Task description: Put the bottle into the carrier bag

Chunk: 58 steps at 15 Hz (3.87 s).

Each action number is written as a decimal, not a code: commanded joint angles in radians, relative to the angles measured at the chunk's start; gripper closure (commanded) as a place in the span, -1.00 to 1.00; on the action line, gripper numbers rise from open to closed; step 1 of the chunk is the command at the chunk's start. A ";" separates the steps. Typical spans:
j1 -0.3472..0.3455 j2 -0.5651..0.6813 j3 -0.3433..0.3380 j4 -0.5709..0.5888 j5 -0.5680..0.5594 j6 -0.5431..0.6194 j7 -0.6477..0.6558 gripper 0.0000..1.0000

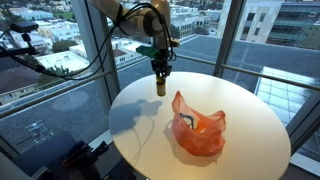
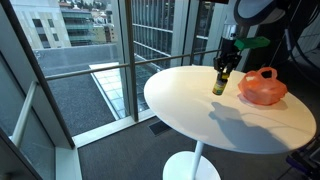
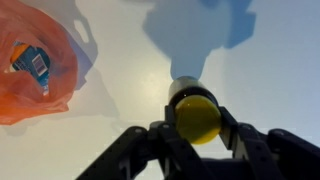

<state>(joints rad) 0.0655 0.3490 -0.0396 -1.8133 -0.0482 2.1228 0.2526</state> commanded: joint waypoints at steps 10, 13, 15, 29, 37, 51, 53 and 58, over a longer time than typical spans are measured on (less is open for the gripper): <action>-0.080 -0.075 -0.046 0.165 0.042 -0.094 0.086 0.60; -0.109 -0.091 -0.060 0.161 0.065 -0.091 0.084 0.60; -0.125 -0.099 -0.072 0.149 0.068 -0.084 0.086 0.60; -0.185 -0.140 -0.114 -0.005 0.068 -0.052 0.056 0.60; -0.184 -0.152 -0.114 -0.076 0.060 -0.064 0.058 0.10; -0.204 -0.167 -0.150 -0.104 0.042 -0.058 0.075 0.60; -0.212 -0.166 -0.160 -0.106 0.042 -0.057 0.075 0.60; -0.228 -0.153 -0.180 -0.108 0.040 -0.059 0.078 0.60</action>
<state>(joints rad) -0.1501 0.1950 -0.2147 -1.9179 0.0069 2.0622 0.3129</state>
